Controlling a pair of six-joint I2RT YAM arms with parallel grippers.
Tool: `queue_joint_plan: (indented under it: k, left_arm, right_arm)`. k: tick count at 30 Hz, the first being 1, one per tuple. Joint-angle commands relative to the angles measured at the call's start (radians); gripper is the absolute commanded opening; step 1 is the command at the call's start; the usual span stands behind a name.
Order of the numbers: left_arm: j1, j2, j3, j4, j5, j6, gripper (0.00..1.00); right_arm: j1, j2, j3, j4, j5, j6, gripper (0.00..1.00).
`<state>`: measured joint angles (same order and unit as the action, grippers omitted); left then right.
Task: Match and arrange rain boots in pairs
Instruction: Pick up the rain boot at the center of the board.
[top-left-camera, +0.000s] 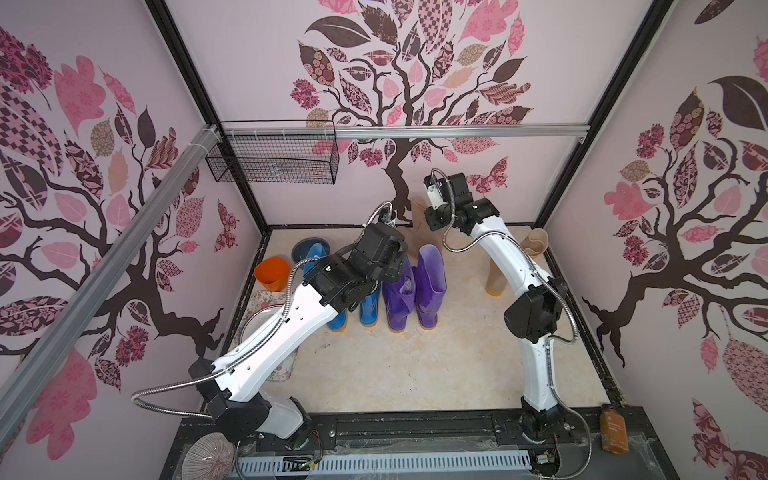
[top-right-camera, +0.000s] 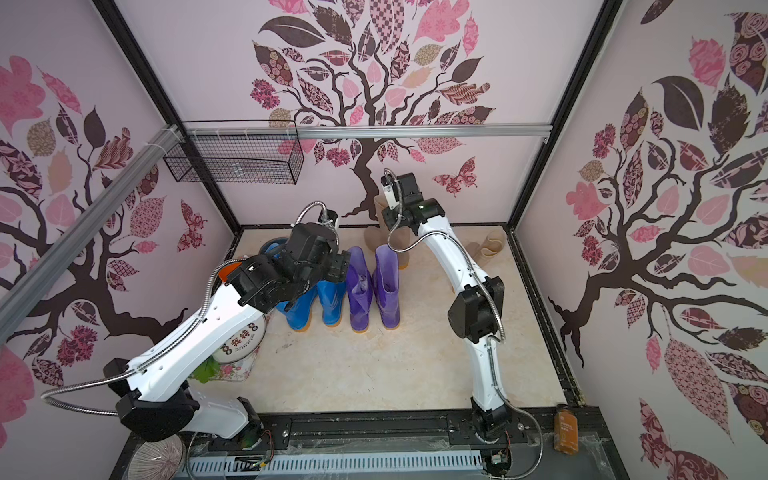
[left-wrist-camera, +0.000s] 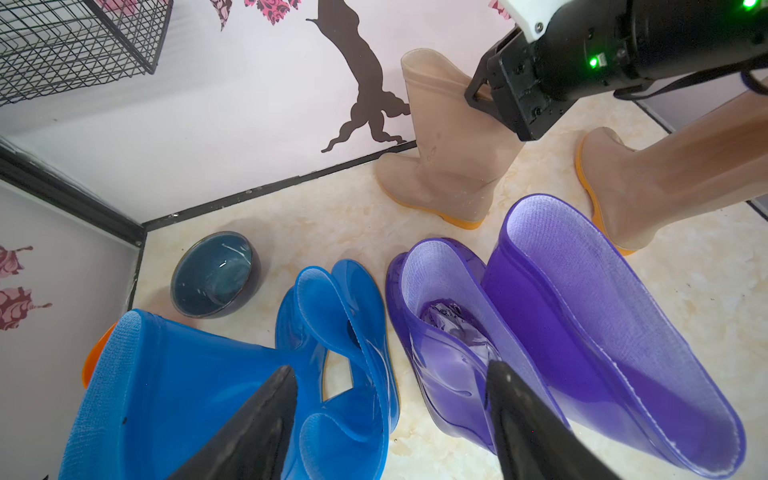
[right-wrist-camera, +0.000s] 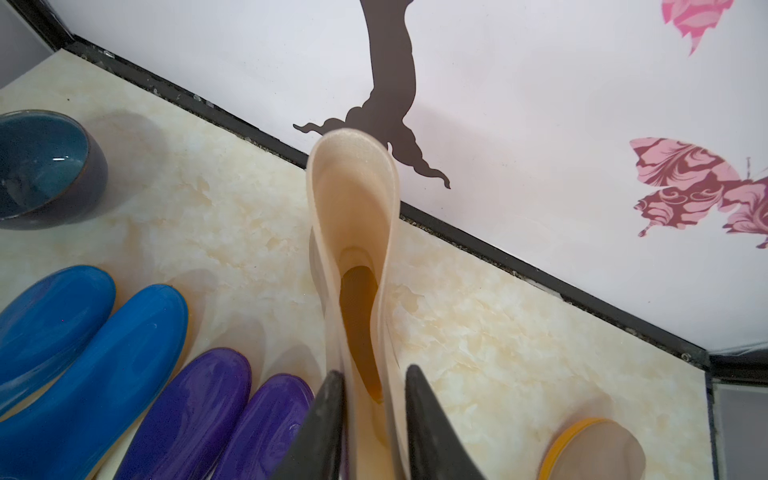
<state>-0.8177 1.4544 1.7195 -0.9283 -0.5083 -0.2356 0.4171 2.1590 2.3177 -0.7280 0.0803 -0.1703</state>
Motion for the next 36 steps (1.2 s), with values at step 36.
queue_joint_plan:
  k: [36]
  left_arm:
    - [0.004,-0.126,-0.151,0.112,0.067,-0.106,0.74]
  right_arm:
    - [-0.018,-0.380,-0.133,-0.102,0.181,0.202,0.00]
